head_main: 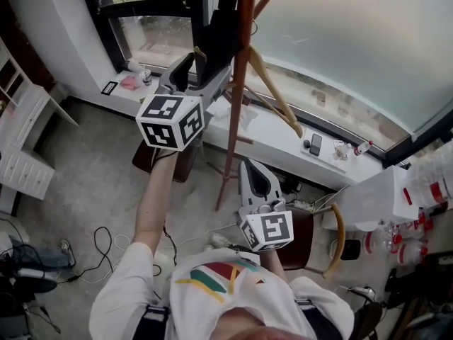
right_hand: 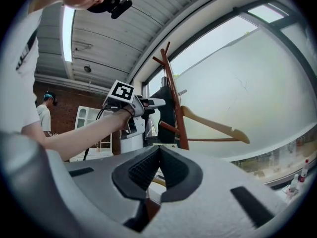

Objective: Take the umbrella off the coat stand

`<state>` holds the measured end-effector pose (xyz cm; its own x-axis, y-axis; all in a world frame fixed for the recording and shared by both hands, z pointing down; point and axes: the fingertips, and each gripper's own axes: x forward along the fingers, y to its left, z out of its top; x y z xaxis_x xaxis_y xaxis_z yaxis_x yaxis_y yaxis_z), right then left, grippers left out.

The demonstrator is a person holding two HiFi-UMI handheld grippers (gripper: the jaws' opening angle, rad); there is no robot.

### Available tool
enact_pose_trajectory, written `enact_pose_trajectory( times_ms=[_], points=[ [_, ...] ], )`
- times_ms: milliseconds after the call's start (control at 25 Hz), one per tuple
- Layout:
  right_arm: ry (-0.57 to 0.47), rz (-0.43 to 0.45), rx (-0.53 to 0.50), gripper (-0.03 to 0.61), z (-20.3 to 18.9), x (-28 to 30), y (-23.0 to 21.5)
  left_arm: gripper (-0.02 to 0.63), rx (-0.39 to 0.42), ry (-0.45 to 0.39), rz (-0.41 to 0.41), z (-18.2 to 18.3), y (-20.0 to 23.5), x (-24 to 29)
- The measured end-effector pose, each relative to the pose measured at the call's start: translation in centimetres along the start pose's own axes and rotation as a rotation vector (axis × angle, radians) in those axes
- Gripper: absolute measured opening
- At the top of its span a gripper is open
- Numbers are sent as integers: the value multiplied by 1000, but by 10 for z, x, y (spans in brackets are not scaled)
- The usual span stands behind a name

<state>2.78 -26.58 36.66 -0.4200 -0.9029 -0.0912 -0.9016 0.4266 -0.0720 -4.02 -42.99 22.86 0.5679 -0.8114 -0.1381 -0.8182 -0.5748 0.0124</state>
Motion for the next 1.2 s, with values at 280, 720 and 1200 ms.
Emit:
enact_pose_trajectory(
  times_ms=[280,720,1200],
  points=[
    [2,-38,58,0,-10,-5,-12,327,-14,85,-24,-19,5,22],
    [12,-61,92,0,-19,-7,-26,325,10,126,-39,-33,2,41],
    [17,-83,101,0,-22,-12,-34,287,3,173,-37,-39,7,45]
  ],
)
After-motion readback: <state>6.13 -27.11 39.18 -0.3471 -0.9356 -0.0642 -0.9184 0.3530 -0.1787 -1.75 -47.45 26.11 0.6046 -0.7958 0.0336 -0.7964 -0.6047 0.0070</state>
